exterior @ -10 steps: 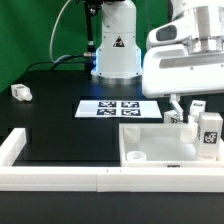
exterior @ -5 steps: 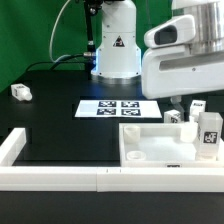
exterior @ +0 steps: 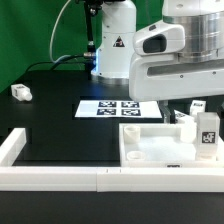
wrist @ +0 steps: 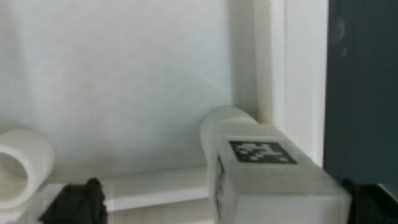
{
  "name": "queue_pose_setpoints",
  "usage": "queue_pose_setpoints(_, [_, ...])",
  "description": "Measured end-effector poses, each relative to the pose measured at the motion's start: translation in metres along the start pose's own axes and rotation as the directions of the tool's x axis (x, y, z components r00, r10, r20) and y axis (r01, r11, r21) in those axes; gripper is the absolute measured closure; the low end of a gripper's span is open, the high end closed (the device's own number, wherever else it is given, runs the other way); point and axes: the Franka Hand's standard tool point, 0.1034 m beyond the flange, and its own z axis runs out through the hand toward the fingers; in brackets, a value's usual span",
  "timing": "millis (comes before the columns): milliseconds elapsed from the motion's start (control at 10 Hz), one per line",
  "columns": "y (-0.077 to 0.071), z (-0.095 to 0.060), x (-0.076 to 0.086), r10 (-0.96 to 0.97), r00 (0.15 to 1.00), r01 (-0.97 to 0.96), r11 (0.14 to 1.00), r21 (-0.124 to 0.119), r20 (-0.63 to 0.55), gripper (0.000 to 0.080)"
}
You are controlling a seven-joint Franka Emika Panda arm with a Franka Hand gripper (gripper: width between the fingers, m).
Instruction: Assemble one leg
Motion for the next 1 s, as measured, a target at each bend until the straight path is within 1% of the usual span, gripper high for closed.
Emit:
queue_pose_setpoints(100, [0.0,0.0,0.0,0.014,1.0,-0.014,1.0,-0.003,-0.001,0.0151])
queue_pose_setpoints(200, [-0.003,0.001,0.003,0.055,0.998,-0.056,0.998,-0.03,-0.012,0.0151])
queue_pose_setpoints(300, [-0.01,0.005,0.01,0.116,0.991,-0.118,0.993,-0.028,-0.068,0.0151])
queue_pose_setpoints(400, [-0.018,0.011,0.012,0.147,0.982,-0.151,0.988,-0.022,-0.115,0.0151])
queue_pose_setpoints(500, [-0.021,0.014,0.011,0.153,0.98,-0.156,0.987,-0.021,-0.127,0.0151])
queue_pose_setpoints(600, [-0.02,0.014,0.011,0.161,0.979,-0.165,0.986,-0.02,-0.126,0.0261])
queue_pose_setpoints(700, [-0.019,0.014,0.011,0.162,0.979,-0.166,0.986,-0.02,-0.126,0.0395])
queue_pose_setpoints(800, [-0.019,0.014,0.011,0.209,0.97,-0.212,0.977,-0.013,-0.127,0.0395])
queue_pose_setpoints(900, [-0.019,0.014,0.011,0.299,0.946,-0.302,0.953,-0.002,-0.128,0.0513])
queue_pose_setpoints(1000, [-0.018,0.014,0.011,0.354,0.926,-0.357,0.934,0.005,-0.128,0.0513])
